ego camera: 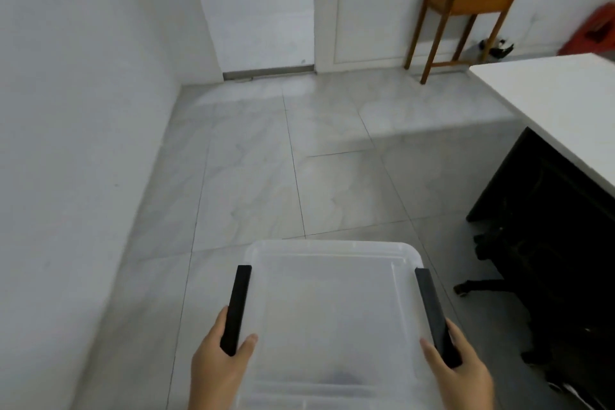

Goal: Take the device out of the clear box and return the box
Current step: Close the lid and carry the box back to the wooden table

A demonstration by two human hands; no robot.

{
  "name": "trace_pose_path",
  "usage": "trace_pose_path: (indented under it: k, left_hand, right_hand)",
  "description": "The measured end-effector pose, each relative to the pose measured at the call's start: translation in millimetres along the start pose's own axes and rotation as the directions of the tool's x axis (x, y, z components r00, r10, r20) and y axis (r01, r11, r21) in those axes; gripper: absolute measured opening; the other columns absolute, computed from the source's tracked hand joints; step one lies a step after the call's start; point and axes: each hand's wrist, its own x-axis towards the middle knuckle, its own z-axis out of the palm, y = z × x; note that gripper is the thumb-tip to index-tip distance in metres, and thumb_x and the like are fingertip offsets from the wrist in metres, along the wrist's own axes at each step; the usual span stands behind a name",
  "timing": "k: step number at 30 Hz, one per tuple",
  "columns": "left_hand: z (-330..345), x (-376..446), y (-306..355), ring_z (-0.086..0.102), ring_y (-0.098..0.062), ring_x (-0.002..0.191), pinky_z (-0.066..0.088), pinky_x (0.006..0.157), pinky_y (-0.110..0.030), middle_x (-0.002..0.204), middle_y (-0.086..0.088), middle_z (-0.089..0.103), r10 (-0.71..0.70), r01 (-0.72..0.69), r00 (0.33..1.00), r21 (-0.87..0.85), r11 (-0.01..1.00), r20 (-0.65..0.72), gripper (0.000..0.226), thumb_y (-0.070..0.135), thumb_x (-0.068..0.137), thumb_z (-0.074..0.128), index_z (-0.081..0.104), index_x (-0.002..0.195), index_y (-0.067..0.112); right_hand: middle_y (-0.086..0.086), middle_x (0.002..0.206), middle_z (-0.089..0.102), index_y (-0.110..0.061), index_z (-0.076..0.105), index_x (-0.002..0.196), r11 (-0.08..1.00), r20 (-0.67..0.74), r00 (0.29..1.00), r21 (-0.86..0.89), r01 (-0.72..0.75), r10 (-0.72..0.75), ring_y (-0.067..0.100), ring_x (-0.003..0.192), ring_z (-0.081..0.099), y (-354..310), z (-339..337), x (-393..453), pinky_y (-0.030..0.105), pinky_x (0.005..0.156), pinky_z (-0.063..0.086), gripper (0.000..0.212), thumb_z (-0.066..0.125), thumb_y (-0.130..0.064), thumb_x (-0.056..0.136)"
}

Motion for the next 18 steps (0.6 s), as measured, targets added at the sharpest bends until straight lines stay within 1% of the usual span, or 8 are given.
trace_pose_path:
  k: [2, 4, 5, 7, 8, 12, 16, 18]
  left_hand:
    - [24, 48, 23, 0.056, -0.029, 0.098, 0.039, 0.094, -0.036, 0.109, -0.015, 0.062, -0.021, 0.020, 0.999, 0.018, 1.000, 0.028, 0.063, 0.004, 0.070, 0.071, 0.046, 0.128, 0.009]
    - [50, 102, 52, 0.056, -0.032, 0.105, 0.039, 0.096, -0.038, 0.117, -0.018, 0.061, -0.035, 0.034, 0.999, 0.012, 0.999, 0.025, 0.063, 0.004, 0.070, 0.071, 0.047, 0.128, 0.008]
    - [63, 130, 69, 0.056, -0.032, 0.103, 0.040, 0.093, -0.037, 0.114, -0.017, 0.062, -0.027, 0.026, 0.999, 0.019, 0.999, 0.023, 0.062, 0.004, 0.071, 0.070, 0.047, 0.128, 0.009]
    - [83, 178, 111, 0.054, -0.028, 0.091, 0.039, 0.081, -0.032, 0.099, -0.014, 0.061, 0.004, -0.005, 1.000, 0.029, 1.000, 0.022, 0.058, 0.006, 0.073, 0.069, 0.048, 0.127, 0.012]
    - [92, 202, 133, 0.053, -0.027, 0.088, 0.038, 0.079, -0.031, 0.096, -0.013, 0.060, 0.015, -0.015, 1.000, 0.017, 1.000, 0.013, 0.057, 0.005, 0.073, 0.068, 0.048, 0.126, 0.013]
    - [128, 297, 213, 0.056, -0.032, 0.107, 0.039, 0.096, -0.038, 0.120, -0.018, 0.060, 0.041, -0.041, 0.999, -0.006, 0.999, -0.007, 0.063, 0.007, 0.073, 0.069, 0.044, 0.131, 0.013]
    - [168, 378, 261, 0.056, -0.033, 0.107, 0.038, 0.098, -0.040, 0.117, -0.018, 0.062, 0.008, -0.008, 1.000, 0.028, 1.000, -0.010, 0.062, 0.009, 0.072, 0.071, 0.046, 0.129, 0.012]
    - [192, 424, 282, 0.057, -0.033, 0.106, 0.038, 0.099, -0.040, 0.116, -0.018, 0.063, -0.010, 0.010, 1.000, 0.047, 0.999, -0.003, 0.061, 0.010, 0.071, 0.072, 0.048, 0.128, 0.012]
  right_hand:
    - [0.017, 0.119, 0.063, -0.010, 0.056, 0.120, 1.000, -0.016, 1.000, 0.006, -0.012, 0.012, 0.032, 0.111, 0.056, -26, 19, 43, 0.040, 0.099, 0.040, 0.050, 0.071, -0.009, 0.072]
    - [0.017, 0.121, 0.062, -0.009, 0.055, 0.121, 1.000, -0.019, 1.000, 0.021, -0.019, 0.019, 0.032, 0.112, 0.055, -59, 36, 95, 0.039, 0.098, 0.039, 0.051, 0.070, -0.008, 0.073]
    - [0.018, 0.121, 0.062, -0.008, 0.054, 0.122, 1.000, -0.016, 1.000, 0.031, -0.005, 0.005, 0.031, 0.113, 0.055, -78, 45, 124, 0.038, 0.098, 0.039, 0.051, 0.070, -0.007, 0.073]
    - [0.017, 0.123, 0.061, -0.008, 0.052, 0.124, 0.998, -0.004, 1.000, 0.053, 0.025, -0.025, 0.031, 0.115, 0.054, -122, 58, 175, 0.038, 0.100, 0.038, 0.051, 0.068, -0.007, 0.075]
    - [0.017, 0.124, 0.060, -0.009, 0.051, 0.125, 0.998, 0.005, 1.000, 0.056, 0.030, -0.030, 0.031, 0.115, 0.053, -145, 63, 202, 0.038, 0.101, 0.037, 0.051, 0.067, -0.008, 0.076]
    - [0.016, 0.124, 0.060, -0.010, 0.052, 0.125, 0.994, 0.023, 0.996, 0.079, 0.080, -0.082, 0.030, 0.116, 0.053, -231, 87, 298, 0.038, 0.103, 0.036, 0.051, 0.066, -0.008, 0.076]
    - [0.014, 0.117, 0.065, -0.012, 0.055, 0.122, 0.997, 0.027, 0.997, 0.041, 0.071, -0.072, 0.029, 0.110, 0.057, -285, 112, 381, 0.038, 0.100, 0.039, 0.049, 0.068, -0.009, 0.074]
    - [0.015, 0.113, 0.066, -0.013, 0.056, 0.120, 0.999, 0.021, 0.999, 0.026, 0.027, -0.027, 0.030, 0.106, 0.059, -305, 129, 425, 0.039, 0.100, 0.040, 0.049, 0.069, -0.011, 0.073]
